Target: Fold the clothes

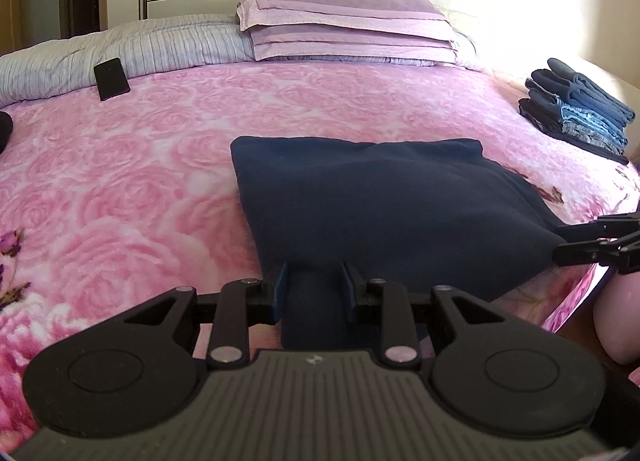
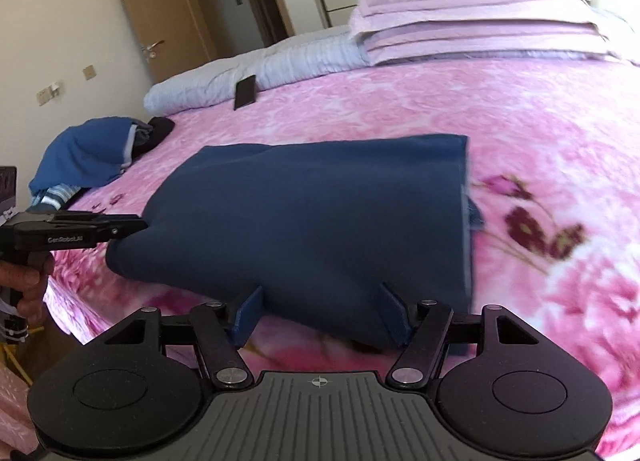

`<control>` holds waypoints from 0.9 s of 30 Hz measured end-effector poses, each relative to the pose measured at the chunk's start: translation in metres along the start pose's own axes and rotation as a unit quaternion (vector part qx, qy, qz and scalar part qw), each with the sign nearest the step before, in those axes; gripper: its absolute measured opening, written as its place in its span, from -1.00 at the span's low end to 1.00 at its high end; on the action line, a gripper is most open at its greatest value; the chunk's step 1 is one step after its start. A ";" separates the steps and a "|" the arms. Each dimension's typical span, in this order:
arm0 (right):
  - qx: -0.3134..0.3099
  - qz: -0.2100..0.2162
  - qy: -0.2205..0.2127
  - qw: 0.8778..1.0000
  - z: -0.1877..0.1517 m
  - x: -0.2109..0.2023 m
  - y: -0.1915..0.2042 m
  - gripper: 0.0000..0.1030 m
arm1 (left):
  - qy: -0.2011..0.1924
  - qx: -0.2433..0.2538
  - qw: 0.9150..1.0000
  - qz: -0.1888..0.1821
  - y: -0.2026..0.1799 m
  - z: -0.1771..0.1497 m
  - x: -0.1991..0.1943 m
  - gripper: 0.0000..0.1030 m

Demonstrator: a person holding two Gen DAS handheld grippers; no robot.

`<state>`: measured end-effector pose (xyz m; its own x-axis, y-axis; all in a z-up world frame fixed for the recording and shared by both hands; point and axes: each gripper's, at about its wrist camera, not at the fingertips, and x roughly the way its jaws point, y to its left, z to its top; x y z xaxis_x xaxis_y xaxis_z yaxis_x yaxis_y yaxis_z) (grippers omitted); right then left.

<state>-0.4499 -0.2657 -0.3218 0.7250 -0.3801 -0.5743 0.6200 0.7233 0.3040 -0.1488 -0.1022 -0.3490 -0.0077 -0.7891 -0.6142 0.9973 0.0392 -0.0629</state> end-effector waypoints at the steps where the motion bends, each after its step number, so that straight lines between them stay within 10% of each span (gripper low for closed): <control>1: 0.004 -0.001 0.000 1.000 -0.003 -0.002 -0.004 0.26 | 0.000 0.003 1.000 0.001 -0.001 0.001 -0.001 -0.51; 16: -0.238 -0.057 0.005 0.970 -0.018 -0.008 0.062 0.27 | -0.012 0.200 0.980 0.012 -0.050 -0.012 -0.043 -0.26; 27: -0.277 -0.053 0.026 0.959 -0.015 0.029 0.079 0.27 | 0.017 0.194 0.981 0.024 -0.053 -0.018 -0.025 -0.23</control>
<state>-0.3847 -0.2110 -0.3261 0.6420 -0.4484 -0.6219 0.4243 0.8834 -0.1990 -0.2027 -0.0731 -0.3443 0.0449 -0.7710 -0.6353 0.9493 -0.1652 0.2676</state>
